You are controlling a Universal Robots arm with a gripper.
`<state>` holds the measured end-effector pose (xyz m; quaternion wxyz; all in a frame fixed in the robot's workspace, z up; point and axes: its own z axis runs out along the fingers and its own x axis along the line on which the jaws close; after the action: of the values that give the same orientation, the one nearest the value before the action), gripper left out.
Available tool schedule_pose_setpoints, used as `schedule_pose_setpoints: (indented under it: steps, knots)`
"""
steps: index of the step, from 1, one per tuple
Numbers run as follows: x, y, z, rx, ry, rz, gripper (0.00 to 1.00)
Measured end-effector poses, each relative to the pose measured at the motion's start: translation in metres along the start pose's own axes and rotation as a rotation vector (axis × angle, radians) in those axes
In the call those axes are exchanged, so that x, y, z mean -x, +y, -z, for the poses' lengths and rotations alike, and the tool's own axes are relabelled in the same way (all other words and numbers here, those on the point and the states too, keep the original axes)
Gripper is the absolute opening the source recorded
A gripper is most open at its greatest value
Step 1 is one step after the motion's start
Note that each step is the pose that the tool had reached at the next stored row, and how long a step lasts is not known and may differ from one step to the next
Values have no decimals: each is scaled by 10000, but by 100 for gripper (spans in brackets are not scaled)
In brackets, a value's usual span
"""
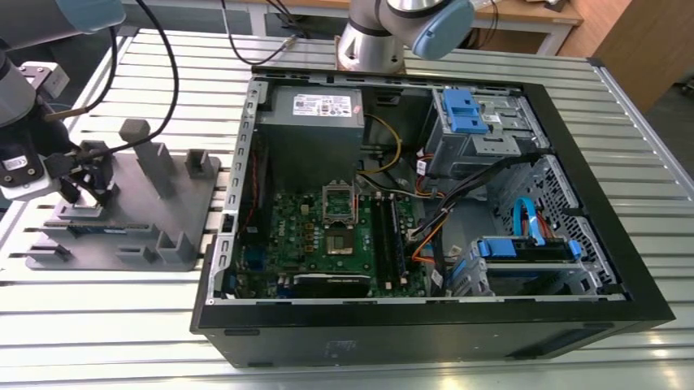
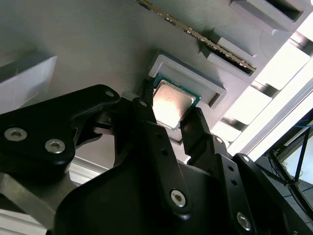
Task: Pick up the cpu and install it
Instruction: 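Pick up the cpu and move it towards the insertion slot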
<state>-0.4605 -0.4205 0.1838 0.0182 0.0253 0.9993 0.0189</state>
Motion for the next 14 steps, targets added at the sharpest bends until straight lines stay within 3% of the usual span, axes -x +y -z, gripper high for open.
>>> schedule_pose_setpoints:
  steps: [9,14]
  knots:
    - [0,0,4,0,0,0,47]
    - [2,2,63,0,1,0,47]
